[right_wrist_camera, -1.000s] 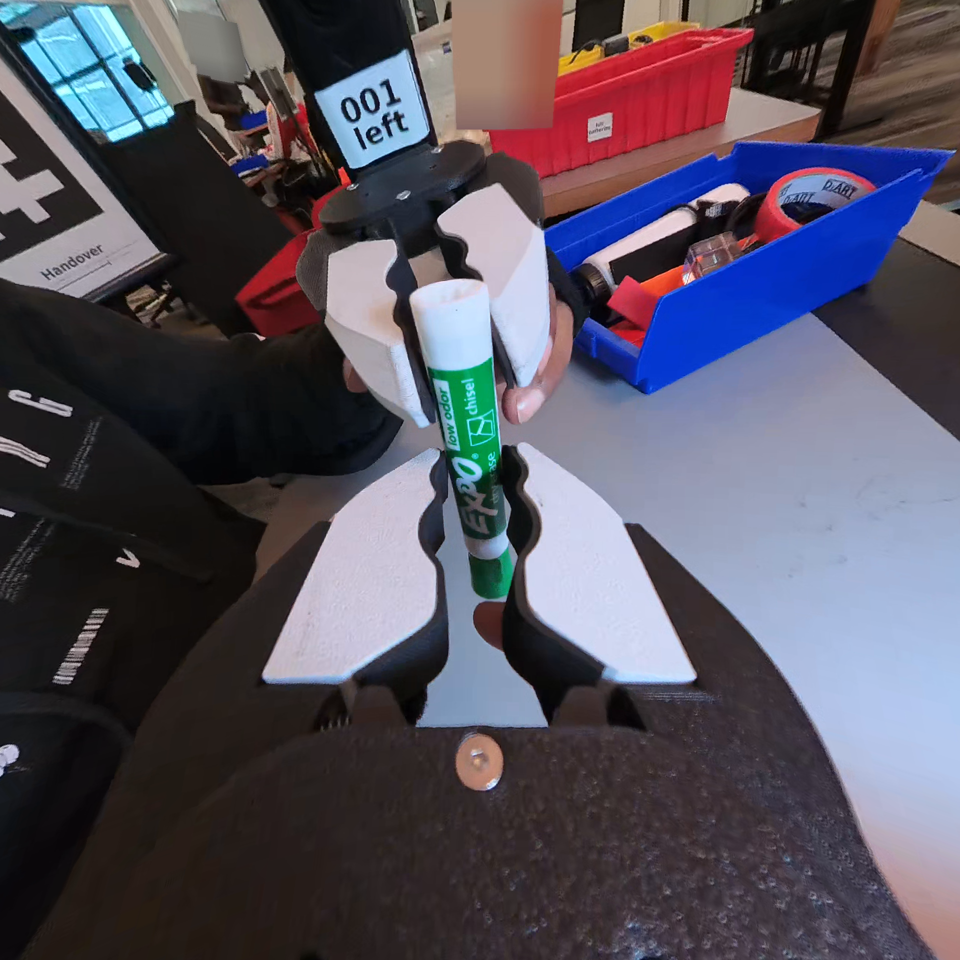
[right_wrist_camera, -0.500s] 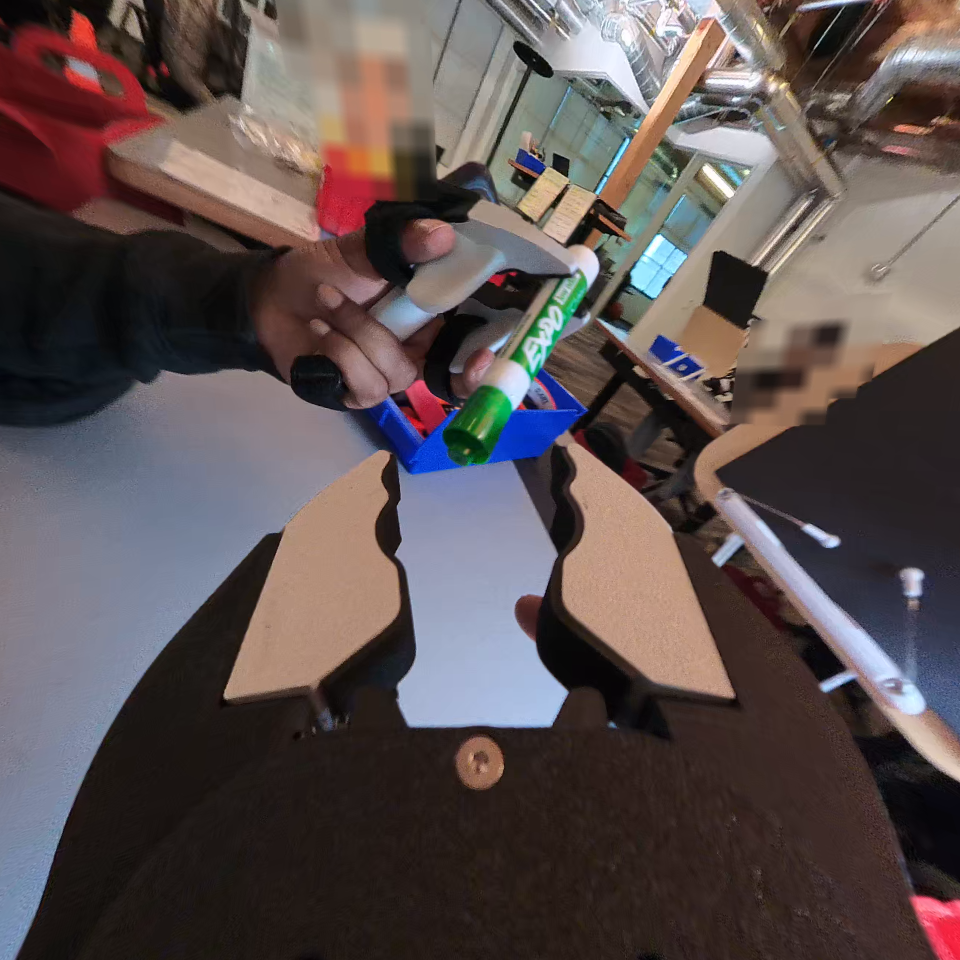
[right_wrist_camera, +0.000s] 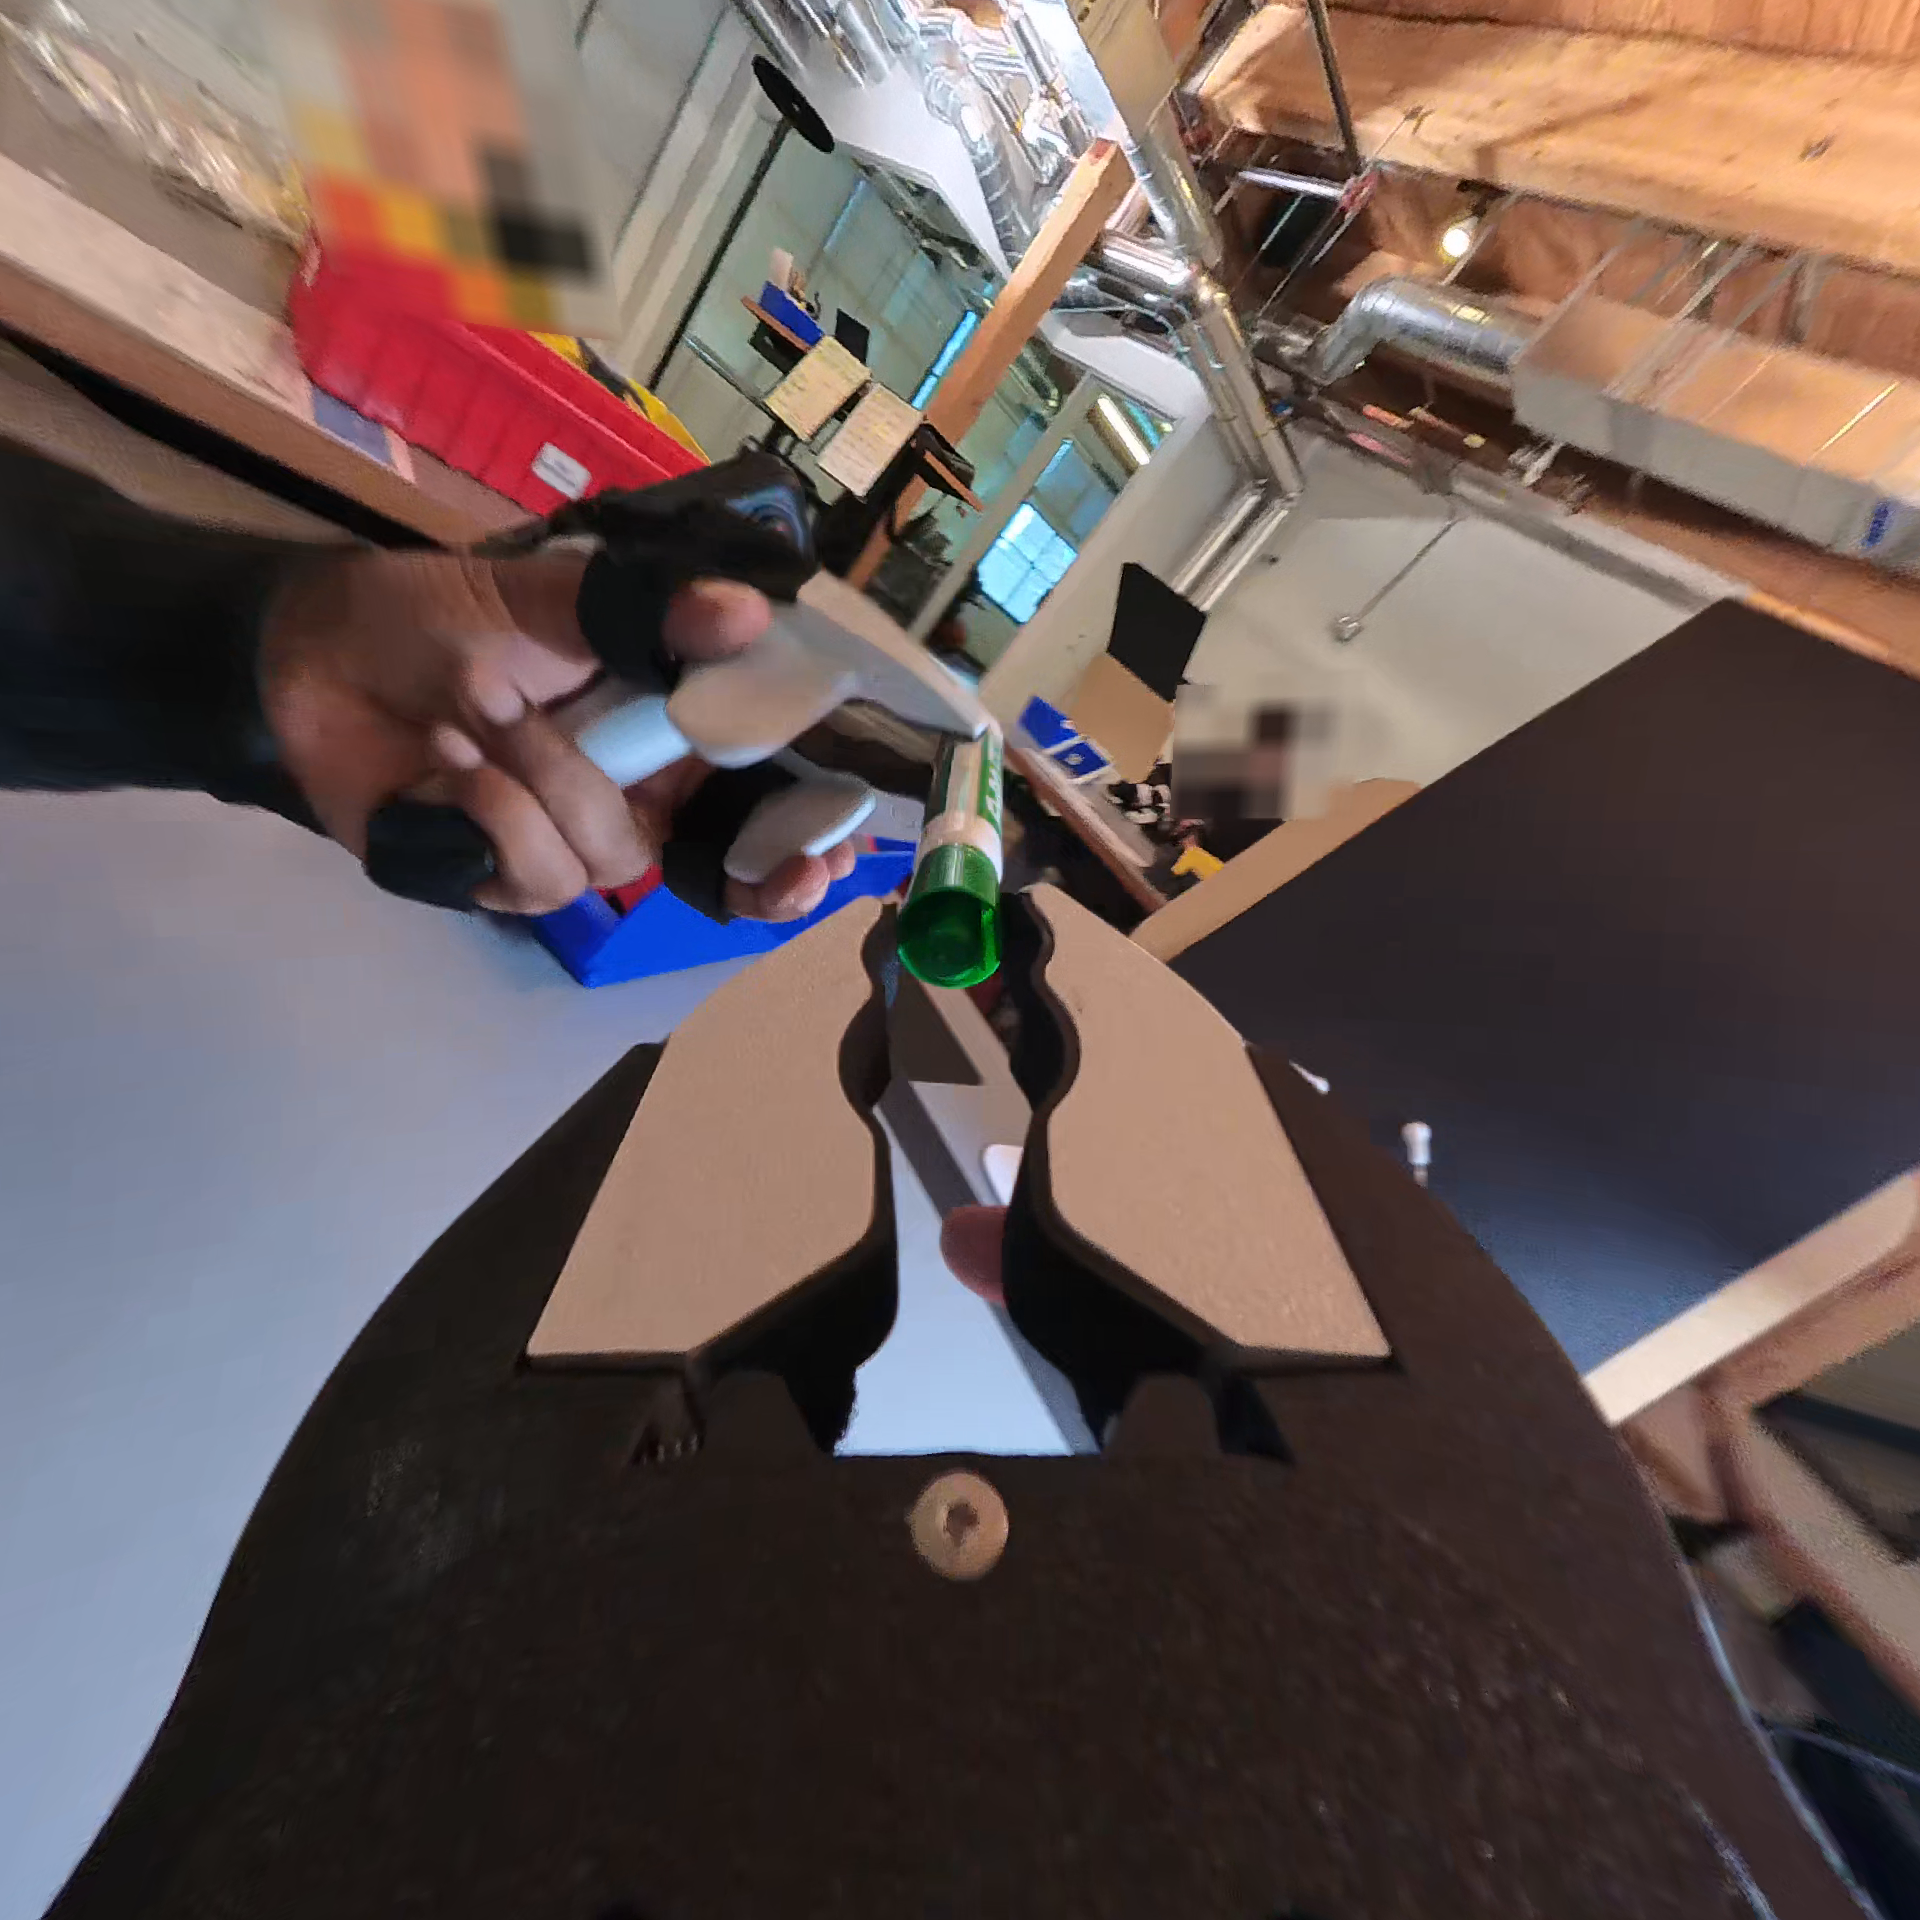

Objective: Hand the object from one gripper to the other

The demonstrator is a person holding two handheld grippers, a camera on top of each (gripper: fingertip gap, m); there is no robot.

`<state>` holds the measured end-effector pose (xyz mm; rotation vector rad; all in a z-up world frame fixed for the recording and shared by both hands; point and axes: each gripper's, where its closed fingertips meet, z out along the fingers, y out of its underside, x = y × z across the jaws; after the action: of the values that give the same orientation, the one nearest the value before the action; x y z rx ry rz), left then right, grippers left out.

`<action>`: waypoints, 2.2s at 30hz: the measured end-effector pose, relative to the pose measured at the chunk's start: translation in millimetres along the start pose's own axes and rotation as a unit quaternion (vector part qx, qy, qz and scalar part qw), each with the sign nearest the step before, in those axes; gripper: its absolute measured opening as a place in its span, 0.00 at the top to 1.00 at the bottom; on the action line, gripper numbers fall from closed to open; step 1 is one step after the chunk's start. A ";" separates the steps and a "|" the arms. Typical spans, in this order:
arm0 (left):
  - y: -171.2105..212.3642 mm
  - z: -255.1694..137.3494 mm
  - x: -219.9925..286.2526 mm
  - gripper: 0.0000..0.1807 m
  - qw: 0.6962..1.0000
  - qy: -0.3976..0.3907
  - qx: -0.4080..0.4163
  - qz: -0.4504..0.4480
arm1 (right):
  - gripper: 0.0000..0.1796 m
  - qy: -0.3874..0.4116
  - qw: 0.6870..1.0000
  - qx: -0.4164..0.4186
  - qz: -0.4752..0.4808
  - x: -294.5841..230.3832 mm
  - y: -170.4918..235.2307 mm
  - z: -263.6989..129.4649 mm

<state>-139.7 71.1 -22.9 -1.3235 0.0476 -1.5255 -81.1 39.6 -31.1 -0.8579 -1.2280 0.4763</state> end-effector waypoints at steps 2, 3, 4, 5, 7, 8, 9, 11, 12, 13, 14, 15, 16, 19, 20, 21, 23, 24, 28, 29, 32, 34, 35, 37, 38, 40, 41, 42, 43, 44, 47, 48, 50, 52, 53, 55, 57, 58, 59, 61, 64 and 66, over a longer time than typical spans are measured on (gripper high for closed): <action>5.4 -3.1 -6.7 0.83 0.995 -0.028 -0.042 0.088 | 0.89 -0.026 0.999 -0.011 0.046 7.5 -1.1 -6.3; 7.3 -5.1 -9.0 0.81 0.988 -0.041 -0.063 0.133 | 0.89 -0.042 0.997 -0.018 0.066 10.5 -0.7 -10.3; 9.5 -7.1 -12.0 0.80 0.977 -0.059 -0.086 0.185 | 0.89 -0.059 0.994 -0.029 0.088 12.9 0.9 -14.4; 13.2 -9.1 -15.3 0.80 0.960 -0.079 -0.112 0.244 | 0.89 -0.068 0.991 -0.045 0.107 16.6 3.9 -17.8; 27.9 -11.7 -21.9 0.80 0.907 -0.115 -0.180 0.362 | 0.89 -0.076 0.986 -0.075 0.125 22.0 11.6 -22.9; 37.4 -12.1 -25.6 0.79 0.875 -0.129 -0.215 0.414 | 0.89 -0.075 0.984 -0.093 0.133 23.9 16.6 -24.0; 46.3 -11.4 -29.4 0.79 0.843 -0.141 -0.243 0.459 | 0.89 -0.072 0.981 -0.110 0.141 25.5 21.3 -24.4; 59.0 -7.6 -36.7 0.81 0.782 -0.171 -0.275 0.532 | 0.89 -0.070 0.975 -0.143 0.155 24.3 30.0 -23.6; 64.7 -5.2 -39.3 0.82 0.755 -0.180 -0.286 0.561 | 0.89 -0.069 0.972 -0.160 0.157 22.8 33.8 -22.8; 68.2 -3.1 -42.4 0.82 0.729 -0.193 -0.293 0.587 | 0.89 -0.069 0.971 -0.171 0.155 20.2 36.2 -21.8; 68.6 -1.5 -45.3 0.82 0.704 -0.207 -0.293 0.613 | 0.89 -0.067 0.969 -0.182 0.154 18.2 38.1 -20.7; 67.3 -0.2 -47.1 0.82 0.680 -0.220 -0.289 0.637 | 0.89 -0.066 0.967 -0.191 0.153 16.2 39.4 -19.6; 65.7 0.9 -47.9 0.82 0.660 -0.229 -0.283 0.657 | 0.89 -0.069 0.965 -0.201 0.153 13.0 40.7 -18.7; 61.5 3.0 -48.3 0.80 0.615 -0.241 -0.265 0.703 | 0.89 -0.069 0.960 -0.226 0.147 4.6 44.3 -15.4; 61.3 3.1 -48.6 0.80 0.603 -0.242 -0.262 0.714 | 0.89 -0.070 0.959 -0.234 0.145 1.1 45.2 -14.2; 60.8 3.0 -49.2 0.80 0.591 -0.244 -0.261 0.724 | 0.89 -0.071 0.958 -0.239 0.142 -2.2 45.3 -12.9; 60.7 2.4 -51.6 0.81 0.565 -0.249 -0.262 0.742 | 0.89 -0.074 0.956 -0.251 0.136 -8.0 45.7 -11.1; 61.4 2.2 -52.7 0.81 0.554 -0.249 -0.264 0.749 | 0.89 -0.075 0.955 -0.256 0.132 -10.4 45.8 -10.6; 67.1 2.4 -56.2 0.83 0.528 -0.246 -0.273 0.766 | 0.89 -0.078 0.953 -0.264 0.122 -16.0 45.7 -9.4; 68.6 2.5 -56.9 0.84 0.522 -0.244 -0.275 0.770 | 0.89 -0.080 0.953 -0.266 0.123 -16.6 45.9 -9.5; 73.0 2.8 -59.3 0.86 0.507 -0.240 -0.280 0.779 | 0.89 -0.090 0.952 -0.263 0.132 -19.9 44.1 -9.2; 75.6 3.1 -60.0 0.88 0.503 -0.236 -0.281 0.782 | 0.89 -0.091 0.952 -0.264 0.130 -20.9 44.0 -9.0; 76.4 3.1 -60.5 0.89 0.503 -0.234 -0.281 0.783 | 0.89 -0.090 0.951 -0.266 0.130 -21.2 44.5 -9.2; 77.0 2.8 -61.2 0.89 0.505 -0.234 -0.283 0.781 | 0.89 -0.091 0.951 -0.266 0.129 -21.8 44.7 -9.0; 77.2 2.8 -61.0 0.89 0.508 -0.233 -0.282 0.780 | 0.89 -0.092 0.951 -0.265 0.132 -22.0 44.2 -8.9; 77.8 3.5 -59.0 0.89 0.536 -0.227 -0.277 0.764 | 0.89 -0.093 0.953 -0.252 0.138 -20.9 41.0 -8.4; 78.6 4.8 -56.5 0.89 0.568 -0.220 -0.269 0.746 | 0.89 -0.091 0.957 -0.235 0.147 -18.7 36.2 -7.4; 79.8 6.6 -52.7 0.89 0.610 -0.208 -0.261 0.719 | 0.89 -0.091 0.961 -0.210 0.156 -16.3 29.6 -6.0; 81.4 8.5 -48.4 0.90 0.657 -0.195 -0.254 0.683 | 0.89 -0.087 0.965 -0.183 0.165 -12.3 23.1 -5.1; 82.4 10.1 -44.6 0.90 0.701 -0.184 -0.248 0.643 | 0.88 -0.084 0.968 -0.158 0.174 -7.9 17.3 -5.4; 83.5 13.4 -32.6 0.89 0.810 -0.141 -0.230 0.521 | 0.82 -0.102 0.971 -0.093 0.196 0.4 4.7 -9.9; 86.0 14.1 -28.9 0.89 0.841 -0.124 -0.234 0.472 | 0.81 -0.106 0.970 -0.078 0.202 2.8 3.7 -11.5; 91.6 15.6 -19.1 0.89 0.893 -0.084 -0.240 0.372 | 0.80 -0.117 0.971 -0.053 0.201 4.8 4.5 -13.7; 94.5 17.2 -9.9 0.90 0.929 -0.053 -0.242 0.276 | 0.79 -0.137 0.973 -0.048 0.178 -0.3 11.1 -15.8; 95.8 17.5 -5.8 0.90 0.940 -0.039 -0.244 0.236 | 0.79 -0.144 0.975 -0.053 0.162 -3.1 16.2 -16.6; 99.3 17.0 -0.5 0.90 0.953 -0.017 -0.255 0.163 | 0.79 -0.159 0.976 -0.063 0.134 -9.5 24.4 -18.1; 103.0 15.8 2.6 0.90 0.959 0.002 -0.265 0.101 | 0.79 -0.172 0.973 -0.071 0.136 -14.3 27.9 -18.2; 106.3 14.5 3.6 0.90 0.959 0.013 -0.276 0.069 | 0.79 -0.182 0.971 -0.069 0.136 -17.5 26.9 -19.0; 107.8 13.9 4.2 0.90 0.959 0.021 -0.278 0.040 | 0.78 -0.192 0.970 -0.065 0.132 -20.9 25.0 -20.1; 111.1 11.3 4.7 0.90 0.956 0.037 -0.289 -0.009 | 0.76 -0.202 0.972 -0.068 0.097 -26.1 24.5 -23.2; 113.6 5.7 -3.2 0.90 0.951 0.030 -0.306 -0.035 | 0.73 -0.160 0.982 -0.095 -0.014 -20.5 27.9 -23.1; 114.3 1.9 -8.1 0.90 0.947 0.024 -0.317 -0.048 | 0.71 -0.131 0.978 -0.125 -0.100 -18.2 32.8 -20.8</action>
<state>-64.6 28.3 -98.1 -1.8076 0.5523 -1.6955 -62.7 39.9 -69.9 -0.8898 -1.6258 0.2796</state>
